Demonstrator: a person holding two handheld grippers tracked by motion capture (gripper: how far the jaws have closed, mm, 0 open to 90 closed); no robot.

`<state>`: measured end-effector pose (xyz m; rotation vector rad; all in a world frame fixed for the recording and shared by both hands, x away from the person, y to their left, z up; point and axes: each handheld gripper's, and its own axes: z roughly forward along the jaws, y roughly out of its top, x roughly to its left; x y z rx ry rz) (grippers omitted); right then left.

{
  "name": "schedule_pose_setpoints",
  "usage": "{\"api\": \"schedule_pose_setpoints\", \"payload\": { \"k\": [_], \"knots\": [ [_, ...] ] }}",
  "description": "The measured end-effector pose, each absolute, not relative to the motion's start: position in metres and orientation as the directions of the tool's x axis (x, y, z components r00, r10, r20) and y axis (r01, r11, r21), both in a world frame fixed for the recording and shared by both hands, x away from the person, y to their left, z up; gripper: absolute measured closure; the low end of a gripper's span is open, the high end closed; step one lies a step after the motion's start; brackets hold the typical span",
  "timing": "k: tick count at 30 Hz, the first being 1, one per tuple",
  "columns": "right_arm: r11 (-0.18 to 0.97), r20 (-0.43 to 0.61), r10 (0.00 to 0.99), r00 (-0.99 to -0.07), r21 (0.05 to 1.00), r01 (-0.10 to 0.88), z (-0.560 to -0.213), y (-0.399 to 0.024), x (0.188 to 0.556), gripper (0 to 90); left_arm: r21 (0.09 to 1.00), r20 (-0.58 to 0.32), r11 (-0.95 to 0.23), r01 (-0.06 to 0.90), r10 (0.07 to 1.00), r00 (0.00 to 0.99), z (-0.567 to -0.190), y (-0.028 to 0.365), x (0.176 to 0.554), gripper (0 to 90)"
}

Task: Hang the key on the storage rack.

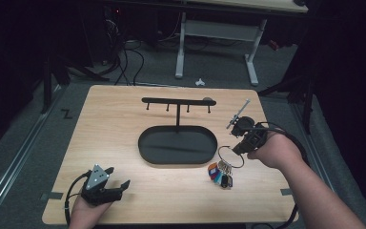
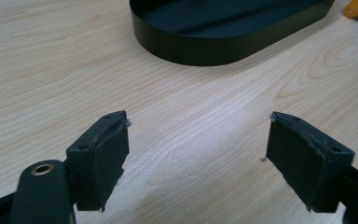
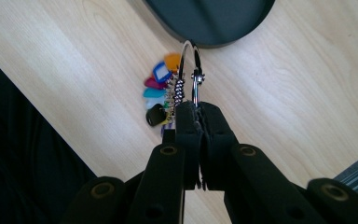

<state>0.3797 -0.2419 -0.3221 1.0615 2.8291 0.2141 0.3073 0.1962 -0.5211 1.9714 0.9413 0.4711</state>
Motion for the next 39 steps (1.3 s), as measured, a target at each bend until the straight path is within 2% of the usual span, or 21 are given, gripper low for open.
{"api": "schedule_pose_setpoints", "payload": {
  "k": [14, 39],
  "knots": [
    [0.738, -0.092, 0.669, -0.737, 0.191, 0.647, -0.289, -0.242, 0.392, 87.7, 0.838, -0.029, -0.331, 0.435, 0.768, 0.640, -0.521, 0.197, 0.307, 21.5],
    [0.732, -0.086, 0.675, -0.733, 0.204, 0.650, -0.275, -0.225, 0.424, 87.7, 0.841, -0.035, -0.320, 0.437, 0.773, 0.634, -0.521, 0.202, 0.305, 21.5]
  ]
}}
